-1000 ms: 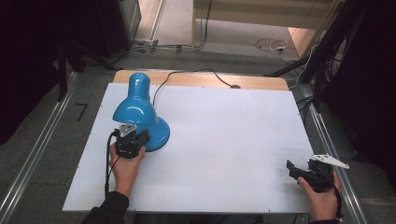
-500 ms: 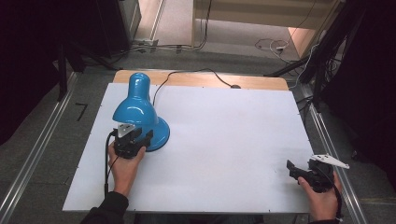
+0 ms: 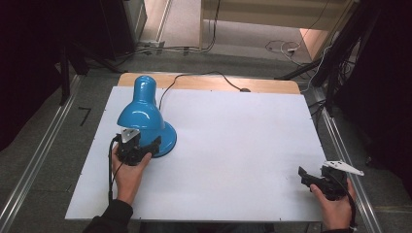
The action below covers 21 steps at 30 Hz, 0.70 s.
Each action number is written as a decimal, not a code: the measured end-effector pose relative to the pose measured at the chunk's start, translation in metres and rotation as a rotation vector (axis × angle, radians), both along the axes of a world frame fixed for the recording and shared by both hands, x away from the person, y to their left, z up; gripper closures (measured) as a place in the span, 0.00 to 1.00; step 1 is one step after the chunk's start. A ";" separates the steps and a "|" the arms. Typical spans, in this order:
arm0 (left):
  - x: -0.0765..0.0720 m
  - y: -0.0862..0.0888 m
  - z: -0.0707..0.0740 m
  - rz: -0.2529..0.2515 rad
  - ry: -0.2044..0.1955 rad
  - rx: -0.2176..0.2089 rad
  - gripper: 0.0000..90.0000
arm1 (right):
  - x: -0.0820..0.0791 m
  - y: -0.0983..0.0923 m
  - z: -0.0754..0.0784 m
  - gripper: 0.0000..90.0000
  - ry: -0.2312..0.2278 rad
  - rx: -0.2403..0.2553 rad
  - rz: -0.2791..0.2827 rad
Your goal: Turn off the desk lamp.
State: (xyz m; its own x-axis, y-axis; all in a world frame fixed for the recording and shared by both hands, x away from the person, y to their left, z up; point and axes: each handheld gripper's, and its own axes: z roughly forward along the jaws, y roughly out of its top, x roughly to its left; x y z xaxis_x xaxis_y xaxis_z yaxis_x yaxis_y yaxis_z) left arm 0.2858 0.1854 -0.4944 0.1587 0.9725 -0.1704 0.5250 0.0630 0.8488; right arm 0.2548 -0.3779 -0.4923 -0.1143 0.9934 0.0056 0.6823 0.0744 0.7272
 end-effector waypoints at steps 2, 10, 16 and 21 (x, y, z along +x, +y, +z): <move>-0.001 0.000 0.000 -0.008 0.009 0.012 0.23 | 0.000 0.000 0.000 0.14 0.000 0.001 0.000; -0.004 -0.001 0.002 -0.005 0.003 0.016 0.23 | 0.000 -0.001 0.000 0.14 -0.001 0.002 0.001; -0.007 0.002 0.003 -0.002 0.002 0.020 0.23 | 0.000 -0.001 0.000 0.14 -0.002 0.000 0.003; -0.009 0.003 0.003 0.002 0.001 0.019 0.23 | 0.000 -0.001 0.000 0.14 -0.001 0.001 0.002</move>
